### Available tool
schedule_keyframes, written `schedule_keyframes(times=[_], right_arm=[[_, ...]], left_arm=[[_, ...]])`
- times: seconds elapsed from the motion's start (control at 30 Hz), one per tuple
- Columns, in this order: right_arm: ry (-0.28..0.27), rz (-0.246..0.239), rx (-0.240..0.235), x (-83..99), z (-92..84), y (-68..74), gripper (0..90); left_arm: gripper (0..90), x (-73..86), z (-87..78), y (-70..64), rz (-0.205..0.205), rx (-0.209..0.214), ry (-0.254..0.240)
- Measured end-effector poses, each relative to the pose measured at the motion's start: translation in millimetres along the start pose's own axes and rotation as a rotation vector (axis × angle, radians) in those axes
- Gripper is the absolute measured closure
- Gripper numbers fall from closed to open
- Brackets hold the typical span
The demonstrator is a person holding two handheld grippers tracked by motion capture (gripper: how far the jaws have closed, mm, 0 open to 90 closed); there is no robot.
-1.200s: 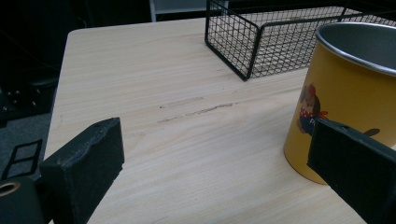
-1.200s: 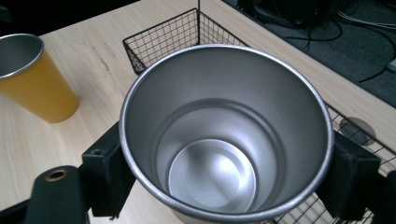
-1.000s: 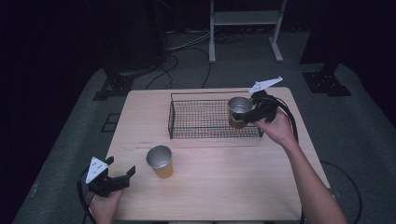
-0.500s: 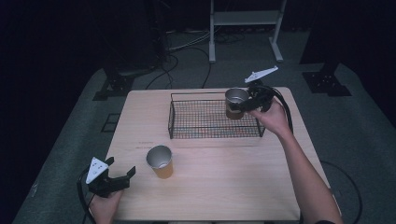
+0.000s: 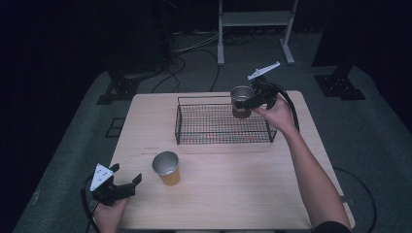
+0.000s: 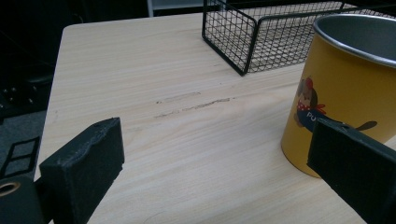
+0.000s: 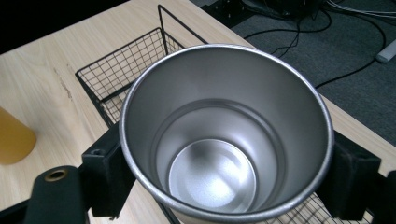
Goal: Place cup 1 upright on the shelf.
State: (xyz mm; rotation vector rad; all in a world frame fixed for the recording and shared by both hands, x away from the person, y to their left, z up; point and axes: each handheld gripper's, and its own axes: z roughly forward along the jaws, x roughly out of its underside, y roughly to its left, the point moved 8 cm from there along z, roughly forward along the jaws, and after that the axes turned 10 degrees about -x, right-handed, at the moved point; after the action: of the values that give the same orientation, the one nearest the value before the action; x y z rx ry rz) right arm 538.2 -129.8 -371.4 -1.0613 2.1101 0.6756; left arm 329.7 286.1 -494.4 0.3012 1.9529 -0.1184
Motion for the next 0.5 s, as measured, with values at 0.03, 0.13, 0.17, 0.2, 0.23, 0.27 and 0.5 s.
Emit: schedule_keyframes(times=[0.03,0.13,0.17,0.2,0.23,0.27,0.5], right_arm=[[-0.001,0.000,-0.004,-0.8,1.7,-0.9,17.7],[0.005,0.016,0.001,-0.6,8.0,-3.3,17.7],[0.006,0.013,-0.003,0.4,10.3,-5.1,17.7],[0.007,0.020,-0.004,1.3,12.2,-5.9,17.7],[0.011,0.029,-0.004,3.0,15.4,-7.4,17.7],[0.014,0.033,-0.002,4.3,18.2,-8.5,17.7],[0.012,0.063,0.004,9.1,34.2,-15.6,17.7]], left_arm=[[2.8,0.0,-0.3,0.6,-0.002,-0.001,-0.001],[2.8,-0.2,-0.6,1.1,-0.002,-0.002,-0.005],[2.8,-0.2,-0.7,1.1,-0.003,-0.002,-0.006],[2.8,-0.2,-0.6,1.6,-0.001,-0.003,-0.006],[2.8,-0.2,-0.6,2.0,-0.001,-0.004,-0.005],[2.8,-0.2,-0.4,2.3,-0.003,-0.005,-0.004],[2.8,0.0,-1.2,3.3,-0.004,-0.007,-0.005]])
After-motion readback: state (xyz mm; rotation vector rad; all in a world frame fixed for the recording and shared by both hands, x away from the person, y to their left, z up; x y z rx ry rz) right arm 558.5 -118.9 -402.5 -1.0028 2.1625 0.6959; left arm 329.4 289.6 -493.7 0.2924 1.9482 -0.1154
